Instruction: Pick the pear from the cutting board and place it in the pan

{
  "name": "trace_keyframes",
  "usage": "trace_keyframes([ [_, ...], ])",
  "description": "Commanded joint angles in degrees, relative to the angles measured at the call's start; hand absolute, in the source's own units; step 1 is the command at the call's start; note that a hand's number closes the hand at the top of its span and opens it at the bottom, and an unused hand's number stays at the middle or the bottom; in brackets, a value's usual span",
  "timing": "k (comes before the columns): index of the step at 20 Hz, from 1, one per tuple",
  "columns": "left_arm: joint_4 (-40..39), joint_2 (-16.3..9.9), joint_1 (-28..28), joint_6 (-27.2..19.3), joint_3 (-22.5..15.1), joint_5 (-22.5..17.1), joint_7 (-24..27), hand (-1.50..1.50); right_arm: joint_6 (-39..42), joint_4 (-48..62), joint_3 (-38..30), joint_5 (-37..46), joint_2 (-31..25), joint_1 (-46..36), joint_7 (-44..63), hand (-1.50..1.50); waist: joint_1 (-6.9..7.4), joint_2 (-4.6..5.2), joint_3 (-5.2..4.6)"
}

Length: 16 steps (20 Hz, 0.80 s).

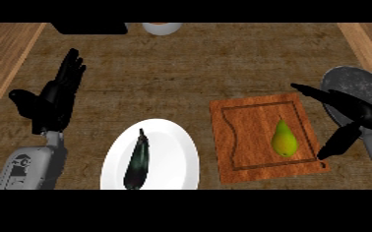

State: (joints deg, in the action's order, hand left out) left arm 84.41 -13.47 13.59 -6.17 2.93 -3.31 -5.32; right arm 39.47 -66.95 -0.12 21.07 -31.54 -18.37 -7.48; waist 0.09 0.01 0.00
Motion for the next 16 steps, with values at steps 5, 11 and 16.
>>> trace_keyframes([
  [5,-0.38,-0.24,-2.44,2.35,1.68,-0.24,2.25,0.0,-0.22,-4.29,4.32,7.24,2.04,1.97,3.51,-1.5,-0.08,-0.07,-0.02],
  [11,2.62,0.79,-2.72,1.77,1.66,1.65,-0.29,0.0,-1.38,5.31,3.14,12.08,3.28,-1.39,-2.45,-1.5,0.14,0.01,0.01],
  [16,2.88,1.59,-1.89,1.97,1.85,1.65,-0.7,0.0,-1.91,8.96,4.09,14.98,6.13,-6.09,-1.26,-1.5,0.35,0.04,0.02],
])
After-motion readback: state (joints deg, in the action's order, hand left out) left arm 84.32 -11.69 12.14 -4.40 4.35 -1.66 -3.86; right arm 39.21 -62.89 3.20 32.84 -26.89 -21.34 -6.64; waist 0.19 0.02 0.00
